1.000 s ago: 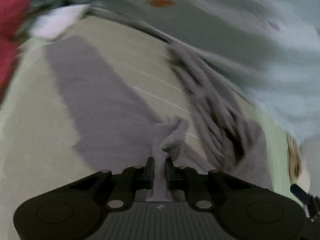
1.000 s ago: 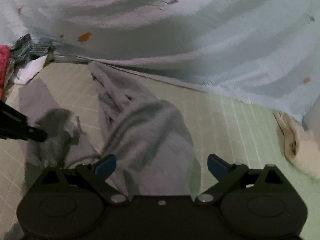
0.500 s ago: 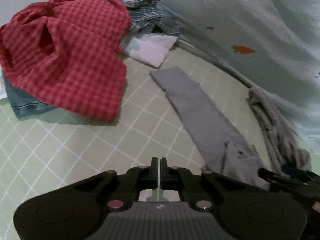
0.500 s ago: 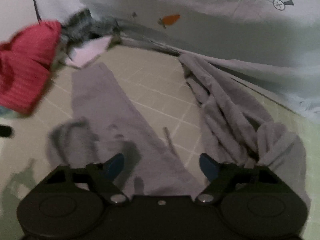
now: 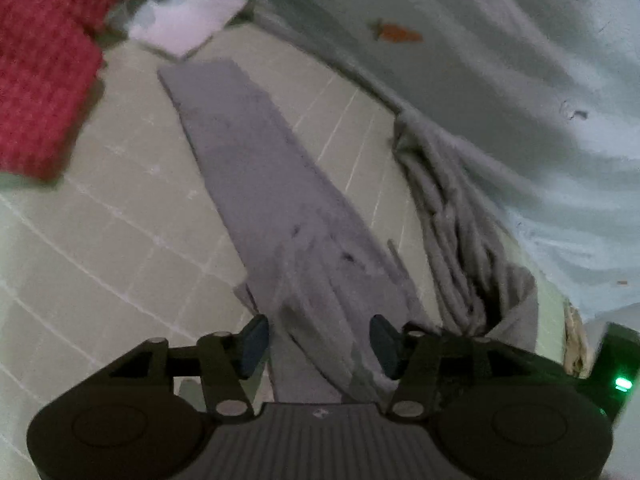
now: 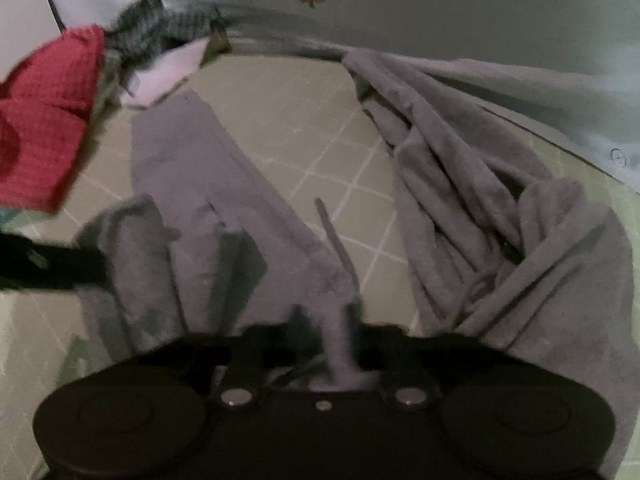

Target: Fold clothes

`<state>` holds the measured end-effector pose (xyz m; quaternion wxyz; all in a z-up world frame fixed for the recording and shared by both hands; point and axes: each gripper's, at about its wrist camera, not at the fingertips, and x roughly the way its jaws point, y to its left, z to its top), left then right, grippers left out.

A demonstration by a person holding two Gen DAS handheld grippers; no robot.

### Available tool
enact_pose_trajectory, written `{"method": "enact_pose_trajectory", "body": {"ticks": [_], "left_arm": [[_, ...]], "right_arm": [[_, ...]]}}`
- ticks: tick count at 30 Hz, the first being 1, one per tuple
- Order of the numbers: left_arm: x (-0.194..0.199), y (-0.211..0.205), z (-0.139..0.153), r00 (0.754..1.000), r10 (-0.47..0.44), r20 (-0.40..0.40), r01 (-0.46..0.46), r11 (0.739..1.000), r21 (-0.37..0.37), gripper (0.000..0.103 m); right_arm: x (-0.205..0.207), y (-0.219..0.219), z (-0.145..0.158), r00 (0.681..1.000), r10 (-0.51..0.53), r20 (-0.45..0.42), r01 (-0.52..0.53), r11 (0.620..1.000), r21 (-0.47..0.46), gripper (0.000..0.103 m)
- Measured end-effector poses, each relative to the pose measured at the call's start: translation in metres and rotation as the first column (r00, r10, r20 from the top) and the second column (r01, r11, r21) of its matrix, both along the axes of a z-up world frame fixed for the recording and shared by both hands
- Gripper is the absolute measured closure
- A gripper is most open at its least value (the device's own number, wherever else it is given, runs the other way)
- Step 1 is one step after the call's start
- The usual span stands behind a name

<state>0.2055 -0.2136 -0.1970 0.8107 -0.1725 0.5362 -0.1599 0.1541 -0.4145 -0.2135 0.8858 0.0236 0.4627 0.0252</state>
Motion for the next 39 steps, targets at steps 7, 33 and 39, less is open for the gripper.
{"method": "enact_pose_trajectory", "body": {"ticks": [7,33,39], "left_arm": [[-0.011,0.001,-0.004,0.999,0.053,-0.008,-0.052,0.995,0.083,0.096],[-0.031,0.104,0.076,0.865,0.391,0.313,-0.486,0.808,0.334,0.096],[-0.044,0.103,0.056,0.9,0.372,0.229,-0.435,0.803,0.408,0.09]], "right_arm": [[-0.043,-0.02,0.044,0.975,-0.101,0.2,0.105,0.994,-0.008,0.097],[-0.229,-0.204,0.023,0.634,-0.731,0.252,0.772,0.581,-0.256,0.098],[-0.223,-0.211,0.006,0.643,-0.753,0.139,0.759,0.601,-0.251,0.085]]}}
